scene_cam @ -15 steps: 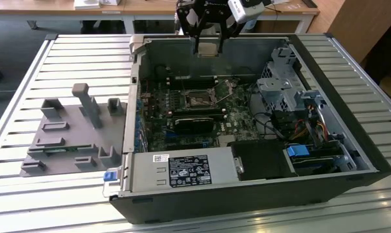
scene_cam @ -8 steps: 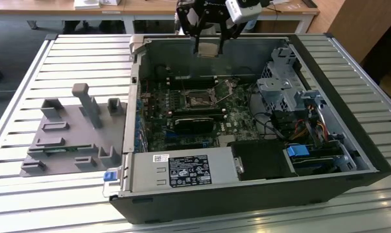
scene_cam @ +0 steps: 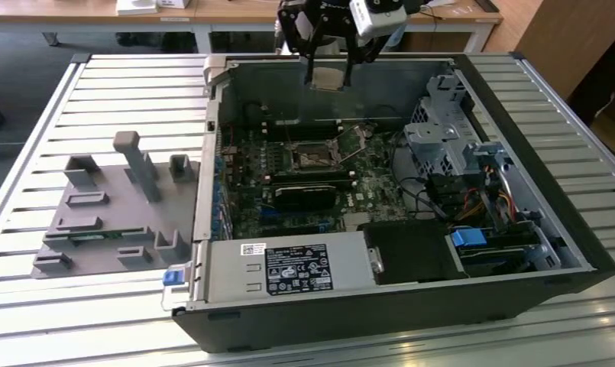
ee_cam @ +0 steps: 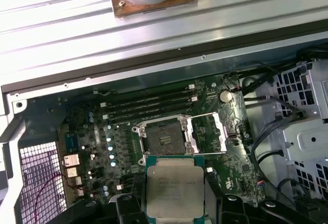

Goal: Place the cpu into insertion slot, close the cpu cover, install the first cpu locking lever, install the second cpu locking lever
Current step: 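Place the cpu into insertion slot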

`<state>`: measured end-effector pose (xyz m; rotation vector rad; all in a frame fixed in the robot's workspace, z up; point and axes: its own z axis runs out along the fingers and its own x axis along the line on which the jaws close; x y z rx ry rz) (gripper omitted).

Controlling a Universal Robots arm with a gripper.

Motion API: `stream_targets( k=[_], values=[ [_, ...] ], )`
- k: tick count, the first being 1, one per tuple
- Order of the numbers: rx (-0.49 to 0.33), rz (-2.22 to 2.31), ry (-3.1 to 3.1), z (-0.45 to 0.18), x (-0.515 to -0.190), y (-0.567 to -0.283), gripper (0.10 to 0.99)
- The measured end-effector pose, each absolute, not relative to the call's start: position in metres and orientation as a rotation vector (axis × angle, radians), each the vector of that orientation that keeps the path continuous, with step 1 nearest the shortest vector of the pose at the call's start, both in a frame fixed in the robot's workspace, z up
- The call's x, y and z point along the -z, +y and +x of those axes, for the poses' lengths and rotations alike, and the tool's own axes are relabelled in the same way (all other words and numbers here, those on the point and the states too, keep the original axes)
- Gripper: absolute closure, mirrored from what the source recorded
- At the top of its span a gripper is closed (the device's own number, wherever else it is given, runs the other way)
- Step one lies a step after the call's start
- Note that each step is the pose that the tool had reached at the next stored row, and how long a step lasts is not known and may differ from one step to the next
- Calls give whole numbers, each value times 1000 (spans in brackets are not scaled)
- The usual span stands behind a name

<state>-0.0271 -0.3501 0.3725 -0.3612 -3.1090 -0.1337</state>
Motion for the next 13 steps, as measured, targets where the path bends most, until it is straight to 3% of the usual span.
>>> stream_targets(
  k=[13],
  values=[
    [125,-545,-3088,-27,-372,-350,545]
  ],
)
